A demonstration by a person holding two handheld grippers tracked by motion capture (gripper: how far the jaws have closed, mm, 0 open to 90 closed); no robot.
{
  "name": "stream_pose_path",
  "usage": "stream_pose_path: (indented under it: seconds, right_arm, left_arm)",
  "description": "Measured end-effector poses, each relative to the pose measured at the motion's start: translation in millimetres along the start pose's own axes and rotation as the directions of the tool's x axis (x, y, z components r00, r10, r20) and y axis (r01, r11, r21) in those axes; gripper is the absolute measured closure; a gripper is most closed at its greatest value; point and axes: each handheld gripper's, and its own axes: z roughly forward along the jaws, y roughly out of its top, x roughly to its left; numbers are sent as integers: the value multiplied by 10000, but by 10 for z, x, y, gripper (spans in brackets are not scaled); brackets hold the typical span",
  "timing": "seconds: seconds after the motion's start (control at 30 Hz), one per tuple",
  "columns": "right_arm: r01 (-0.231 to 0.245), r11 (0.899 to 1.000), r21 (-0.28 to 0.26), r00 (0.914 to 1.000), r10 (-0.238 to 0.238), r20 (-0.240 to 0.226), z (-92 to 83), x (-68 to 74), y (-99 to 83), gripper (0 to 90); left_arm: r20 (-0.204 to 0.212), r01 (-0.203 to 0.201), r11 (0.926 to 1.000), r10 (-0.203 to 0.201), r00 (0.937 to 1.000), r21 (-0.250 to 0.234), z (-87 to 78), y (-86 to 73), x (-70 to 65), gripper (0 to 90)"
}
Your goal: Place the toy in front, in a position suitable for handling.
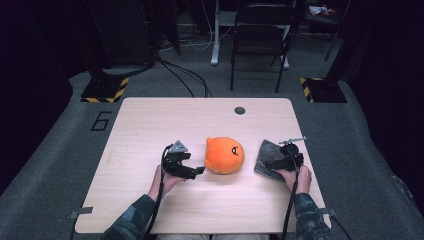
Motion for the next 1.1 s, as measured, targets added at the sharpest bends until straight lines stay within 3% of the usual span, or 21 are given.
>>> stream_pose_path:
  seconds: [0.13,0.17,0.27,0.43,0.53,0.63,0.77,0.87,1.0,1.1]
  right_arm:
    - [484,9978,458,9960,-516,725,46,67,20,76]
    - [594,9968,543,9947,-636,802,51,81,29,84]
    - [644,9954,705,9949,-695,725,42,68,43,111]
    - [178,9960,871,9955,-258,910,41,95,58,113]
    - [294,9976,632,9951,-352,924,46,72,50,130]
    - [223,9984,525,9954,-270,919,13,46,54,253]
    - [-80,9998,157,9960,65,896,-41,-20,33,531]
    - [-109,9999,40,9980,106,627,-56,-34,27,682]
    - [180,9998,51,9982,-182,575,-55,-4,37,758]
    - [108,9999,-96,9991,-104,417,-76,-24,40,770]
  left_arm:
    - [53,123,9999,-122,9999,-13,11,-17,9,137]
    - [59,-5,10000,4,10000,34,14,-12,13,142]
    - [160,-26,9999,24,9999,143,32,-12,-10,147]
    - [217,-117,9997,113,9997,199,61,-14,-30,148]
    - [209,-127,9997,123,9997,211,66,-13,-36,148]
    - [201,-110,9998,107,9997,194,69,-15,-31,149]
    - [176,-135,9998,132,9998,156,70,-14,-34,150]
    - [157,-132,9998,130,9998,166,71,-12,-36,152]
    - [157,-177,9996,174,9997,199,78,-11,-39,154]
    - [47,-256,9996,256,9997,111,78,-6,-51,162]
